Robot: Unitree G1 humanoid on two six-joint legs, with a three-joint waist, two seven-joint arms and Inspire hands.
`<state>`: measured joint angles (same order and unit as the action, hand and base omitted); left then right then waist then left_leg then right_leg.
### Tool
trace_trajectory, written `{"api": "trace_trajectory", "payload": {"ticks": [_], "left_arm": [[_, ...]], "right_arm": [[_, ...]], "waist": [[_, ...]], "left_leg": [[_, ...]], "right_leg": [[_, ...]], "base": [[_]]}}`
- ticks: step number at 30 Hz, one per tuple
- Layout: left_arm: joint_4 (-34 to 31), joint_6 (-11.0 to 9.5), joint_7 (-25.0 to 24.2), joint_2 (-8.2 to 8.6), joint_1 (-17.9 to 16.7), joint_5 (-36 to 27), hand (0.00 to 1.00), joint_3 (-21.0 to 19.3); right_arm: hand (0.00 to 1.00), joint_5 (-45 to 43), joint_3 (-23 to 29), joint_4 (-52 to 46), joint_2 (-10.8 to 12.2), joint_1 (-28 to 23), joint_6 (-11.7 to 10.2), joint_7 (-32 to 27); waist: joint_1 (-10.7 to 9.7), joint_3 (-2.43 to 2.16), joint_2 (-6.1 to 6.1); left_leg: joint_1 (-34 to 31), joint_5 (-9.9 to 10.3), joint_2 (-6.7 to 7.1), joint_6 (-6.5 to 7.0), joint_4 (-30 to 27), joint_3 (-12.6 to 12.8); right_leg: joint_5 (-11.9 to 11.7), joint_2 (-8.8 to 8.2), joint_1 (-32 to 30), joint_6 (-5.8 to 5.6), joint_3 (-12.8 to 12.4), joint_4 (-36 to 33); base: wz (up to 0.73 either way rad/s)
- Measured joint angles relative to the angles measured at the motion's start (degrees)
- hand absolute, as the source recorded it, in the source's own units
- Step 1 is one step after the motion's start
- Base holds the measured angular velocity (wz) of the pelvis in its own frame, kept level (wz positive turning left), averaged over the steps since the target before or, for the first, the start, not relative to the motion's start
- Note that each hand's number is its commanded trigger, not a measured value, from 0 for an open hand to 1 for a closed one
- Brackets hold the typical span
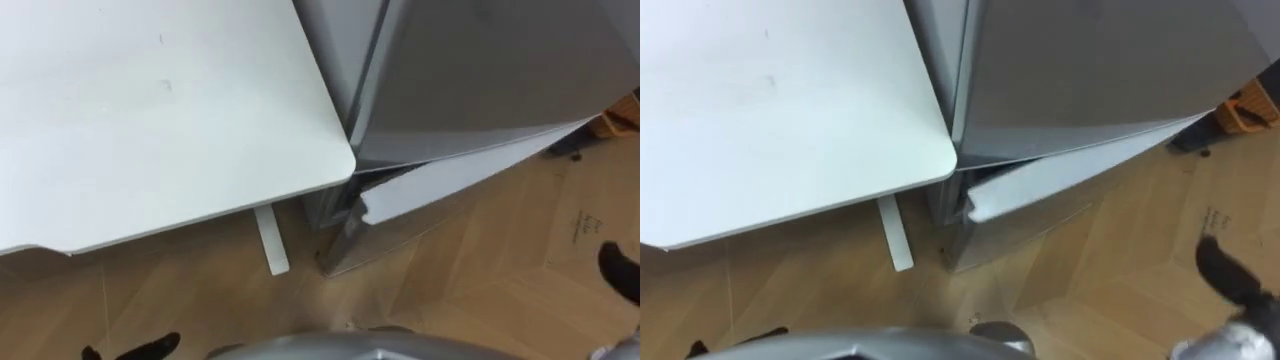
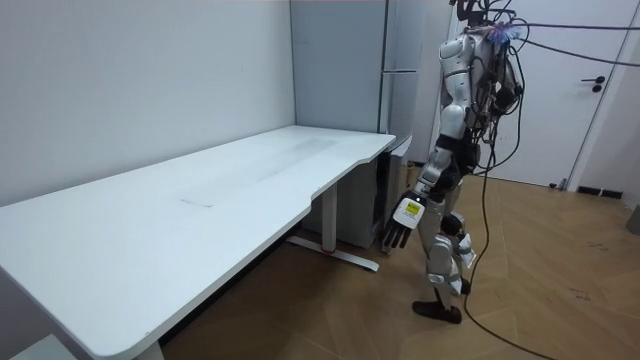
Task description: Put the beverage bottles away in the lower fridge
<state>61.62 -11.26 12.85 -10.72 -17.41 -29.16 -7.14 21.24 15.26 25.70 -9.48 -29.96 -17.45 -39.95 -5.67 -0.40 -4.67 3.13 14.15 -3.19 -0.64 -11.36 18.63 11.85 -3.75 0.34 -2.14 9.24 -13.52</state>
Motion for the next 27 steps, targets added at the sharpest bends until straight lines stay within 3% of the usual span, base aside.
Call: {"api": "trace_trajectory", "payload": {"ticks": [6, 11, 15, 20, 21, 27], "left_arm": [[-0.67, 0.43, -1.25, 0.22, 0.05, 0.09, 0.0, 0.35], [-1.89, 1.27, -2.41, 0.66, 0.06, -0.46, 0.0, 0.37], [-1.9, 2.34, -3.12, 1.32, 0.09, -0.42, 0.0, 0.58], [-1.24, 3.82, -3.52, 2.04, -0.03, 0.06, 0.0, 0.48], [-0.84, 3.98, -3.78, 2.38, -0.41, 0.11, 0.0, 0.48], [-0.67, 6.26, -5.12, 3.52, -1.57, -0.04, 0.0, 0.55]], "right_arm": [[0.0, 20.33, -0.59, 16.54, 0.72, 2.99, 2.45, 6.45], [0.0, 33.69, -1.73, 24.7, 0.88, 8.12, 3.78, 13.22], [0.0, 45.97, -4.94, 28.42, 0.95, 13.21, 7.02, 21.91], [0.0, 53.35, -6.17, 32.54, 0.96, 18.74, 10.07, 30.08], [0.0, 54.25, -6.18, 33.74, 0.96, 20.49, 10.34, 32.01], [0.0, 60.87, -6.37, 34.6, 0.69, 27.11, 13.51, 40.76]], "waist": [[-0.08, -0.03, 0.29], [1.39, 0.16, 1.4], [2.98, 0.33, 2.4], [6.14, 0.27, 3.44], [6.45, 0.54, 3.8], [8.43, 0.85, 4.0]], "left_leg": [[-0.09, 0.01, 0.01, -0.02, 0.03, 0.02], [0.58, 0.0, 0.0, 0.0, 0.06, -0.09], [0.82, 0.03, -0.01, 0.02, -0.14, -0.66], [0.83, -0.09, 0.06, 0.06, -0.63, -2.53], [1.19, -0.09, 0.14, 0.05, -1.04, -3.33], [1.51, -0.23, 0.93, 0.26, -1.52, -7.15]], "right_leg": [[-0.06, -0.03, 0.77, -0.03, 0.18, 0.82], [-0.46, 0.01, 1.4, 0.04, 0.37, 0.8], [-0.55, -0.04, 1.86, 0.11, 0.99, 0.77], [-0.63, -0.16, 3.22, 0.14, 2.78, 0.98], [-0.63, -0.2, 3.91, 0.14, 3.39, 1.11], [-0.54, -0.66, 7.02, -0.01, 6.79, 2.97]], "base": [[-0.02], [-0.01], [0.04], [0.19], [0.3], [0.31]]}}
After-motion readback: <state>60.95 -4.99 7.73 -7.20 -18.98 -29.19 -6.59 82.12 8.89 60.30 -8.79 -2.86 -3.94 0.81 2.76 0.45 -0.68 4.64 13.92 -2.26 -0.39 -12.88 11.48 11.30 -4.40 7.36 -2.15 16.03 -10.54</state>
